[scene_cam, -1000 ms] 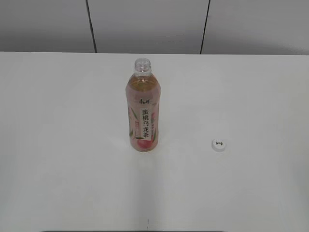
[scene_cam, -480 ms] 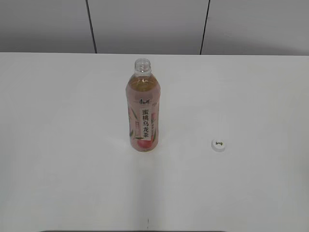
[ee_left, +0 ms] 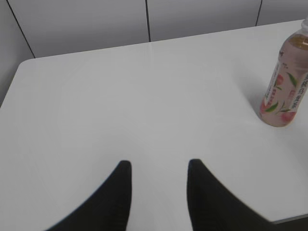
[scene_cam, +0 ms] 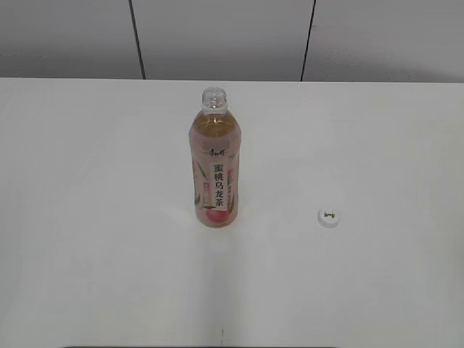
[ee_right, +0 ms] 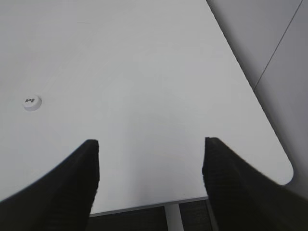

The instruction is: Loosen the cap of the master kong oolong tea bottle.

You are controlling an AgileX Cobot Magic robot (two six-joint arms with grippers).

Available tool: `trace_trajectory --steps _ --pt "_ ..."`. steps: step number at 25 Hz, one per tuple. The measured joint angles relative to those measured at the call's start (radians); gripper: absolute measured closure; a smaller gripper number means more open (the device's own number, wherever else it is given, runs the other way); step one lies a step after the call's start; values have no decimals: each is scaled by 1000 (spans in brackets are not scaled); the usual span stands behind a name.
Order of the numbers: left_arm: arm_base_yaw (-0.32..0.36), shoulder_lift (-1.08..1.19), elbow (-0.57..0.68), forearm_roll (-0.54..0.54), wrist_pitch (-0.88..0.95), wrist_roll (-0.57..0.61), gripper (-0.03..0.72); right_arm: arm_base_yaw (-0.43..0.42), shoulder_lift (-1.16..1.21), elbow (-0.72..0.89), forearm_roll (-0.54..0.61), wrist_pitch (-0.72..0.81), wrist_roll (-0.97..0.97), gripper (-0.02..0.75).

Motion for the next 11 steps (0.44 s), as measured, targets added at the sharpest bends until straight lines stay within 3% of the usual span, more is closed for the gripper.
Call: trace_trajectory --steps 11 --pt "0 0 0 0 0 0 446 -1 0 0 0 0 0 226"
